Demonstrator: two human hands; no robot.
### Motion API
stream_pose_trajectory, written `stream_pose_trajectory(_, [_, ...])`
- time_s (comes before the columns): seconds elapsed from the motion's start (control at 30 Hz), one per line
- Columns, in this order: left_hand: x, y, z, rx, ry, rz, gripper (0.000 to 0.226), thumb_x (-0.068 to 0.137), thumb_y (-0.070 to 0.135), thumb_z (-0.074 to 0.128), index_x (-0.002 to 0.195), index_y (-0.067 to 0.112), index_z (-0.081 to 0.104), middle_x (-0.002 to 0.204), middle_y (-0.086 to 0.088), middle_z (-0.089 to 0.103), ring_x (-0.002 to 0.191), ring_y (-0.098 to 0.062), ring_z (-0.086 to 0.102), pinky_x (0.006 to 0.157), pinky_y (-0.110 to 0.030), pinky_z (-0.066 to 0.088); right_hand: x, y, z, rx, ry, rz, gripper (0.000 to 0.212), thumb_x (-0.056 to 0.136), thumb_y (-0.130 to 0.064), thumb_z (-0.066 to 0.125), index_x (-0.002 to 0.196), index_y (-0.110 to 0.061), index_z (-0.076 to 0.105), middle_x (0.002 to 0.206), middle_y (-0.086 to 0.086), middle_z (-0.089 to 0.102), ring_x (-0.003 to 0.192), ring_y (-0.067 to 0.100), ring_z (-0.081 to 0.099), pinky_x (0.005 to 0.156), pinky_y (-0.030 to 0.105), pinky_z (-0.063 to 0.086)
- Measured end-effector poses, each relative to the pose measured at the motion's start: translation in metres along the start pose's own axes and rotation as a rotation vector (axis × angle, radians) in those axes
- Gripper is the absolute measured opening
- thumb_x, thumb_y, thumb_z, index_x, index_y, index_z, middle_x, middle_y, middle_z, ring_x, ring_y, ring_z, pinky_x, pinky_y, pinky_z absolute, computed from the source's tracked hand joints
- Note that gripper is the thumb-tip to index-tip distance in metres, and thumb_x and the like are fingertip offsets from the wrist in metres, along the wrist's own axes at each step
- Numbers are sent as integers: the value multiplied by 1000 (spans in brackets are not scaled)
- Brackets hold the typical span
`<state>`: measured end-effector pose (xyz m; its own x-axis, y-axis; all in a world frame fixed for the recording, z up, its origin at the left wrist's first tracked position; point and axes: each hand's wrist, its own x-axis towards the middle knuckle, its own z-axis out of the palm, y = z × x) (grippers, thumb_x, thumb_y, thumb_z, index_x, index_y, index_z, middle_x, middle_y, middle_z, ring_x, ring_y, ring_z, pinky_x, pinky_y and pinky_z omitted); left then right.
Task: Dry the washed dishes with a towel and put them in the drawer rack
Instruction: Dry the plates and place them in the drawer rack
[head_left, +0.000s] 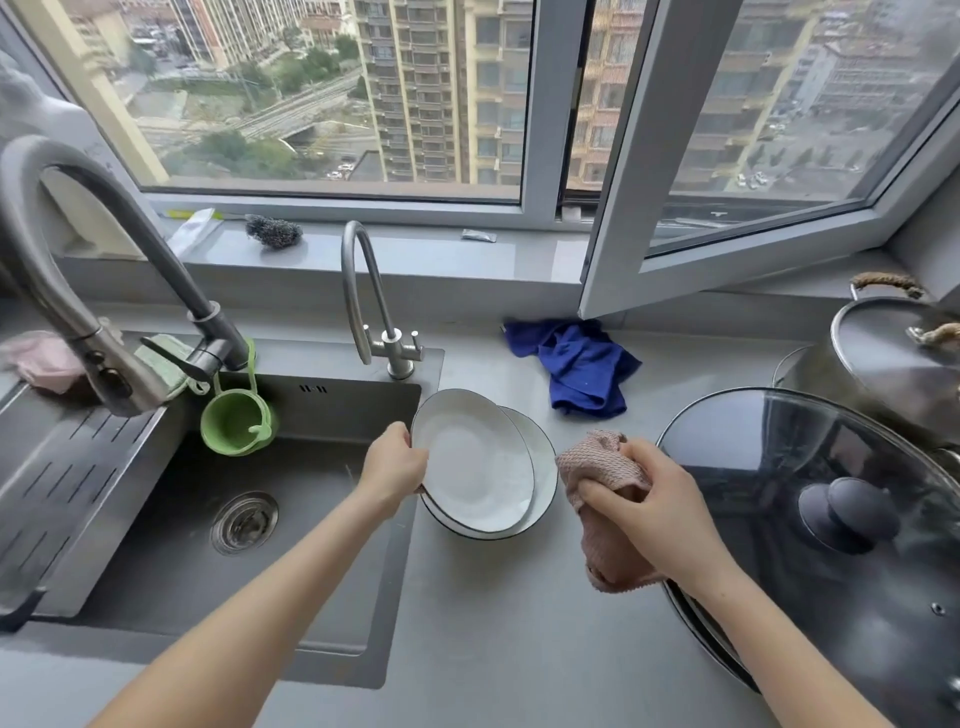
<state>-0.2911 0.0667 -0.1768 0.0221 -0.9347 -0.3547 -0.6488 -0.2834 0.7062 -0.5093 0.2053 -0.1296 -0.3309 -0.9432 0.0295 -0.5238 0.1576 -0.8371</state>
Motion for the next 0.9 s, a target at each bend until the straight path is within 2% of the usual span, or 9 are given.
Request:
stream_pose_trajectory(0.1, [1, 11, -7, 49, -46, 72, 25, 87, 5, 41, 68, 14, 28, 70, -2, 36, 58, -20, 36, 65, -40, 49, 1, -5, 6, 16, 30, 10, 32, 66, -38, 70, 68, -19, 45, 63, -14, 50, 61, 6, 44, 58, 19, 34])
stream_pose_trajectory(0.2, [1, 24, -12, 144, -68, 139, 23, 90, 11, 38, 71, 15, 26, 70, -1, 36, 59, -19, 33, 55, -33, 30, 2, -16, 11, 13, 44, 23, 31, 69, -34, 74, 65, -28, 44, 61, -18, 52, 61, 2, 45, 59, 16, 35])
stream_pose_trajectory(0.33, [-4, 43, -20, 212, -81, 267, 9, 92, 14, 37, 87, 10, 31, 77, -6, 44, 74, -26, 42, 59, -34, 28, 4, -29, 20, -50, 91, 43, 30, 74, -26, 77, 70, -28, 47, 65, -13, 54, 67, 4, 50, 61, 14, 36])
stream_pose_trajectory(0.43, [-2, 45, -23, 187, -107, 271, 9, 96, 16, 34, 100, 10, 40, 86, -7, 51, 83, -29, 47, 64, -32, 31, 10, -33, 42, -53, 131, 102, 24, 77, -31, 74, 91, -27, 54, 86, -14, 61, 81, 8, 55, 69, 20, 36])
stream_pose_trajectory(0.57, [1, 42, -20, 20, -104, 265, 38, 100, 27, 34, 64, 15, 34, 61, 1, 38, 59, -18, 38, 50, -29, 25, 34, -36, 108, 28, -29, 192, 45, 88, -32, 62, 126, -20, 42, 123, -3, 55, 114, 20, 52, 86, 25, 35])
stream_pose_trajectory(0.63, [0, 40, -17, -110, -84, 214, 42, 100, 30, 37, 64, 12, 46, 60, -1, 47, 57, -16, 42, 53, -31, 33, 43, -48, 135, 158, -117, 186, 56, 88, -43, 55, 139, -32, 35, 141, -8, 46, 129, 16, 45, 107, 32, 34])
stream_pose_trajectory(0.7, [5, 34, -18, -280, -55, 151, 41, 99, 31, 41, 71, 8, 59, 69, -7, 61, 65, -21, 53, 64, -34, 43, 41, -58, 148, 241, -191, 119, 63, 82, -57, 46, 142, -46, 30, 148, -12, 40, 137, 10, 36, 113, 39, 30])
stream_pose_trajectory(0.83, [9, 26, -39, -345, -17, 165, 37, 98, 31, 45, 67, 10, 45, 59, -3, 35, 58, -18, 32, 56, -30, 26, 1, -48, 129, -80, -340, -97, 59, 86, -55, 34, 142, -38, 39, 147, -11, 42, 134, 12, 38, 112, 31, 26])
stream_pose_trajectory(0.9, [2, 23, -46, -290, -49, 228, 39, 98, 31, 46, 65, 13, 36, 57, 1, 25, 54, -16, 23, 52, -29, 18, -13, -21, 113, -322, -276, -201, 63, 85, -50, 26, 138, -25, 47, 142, -2, 49, 135, 21, 39, 115, 31, 22])
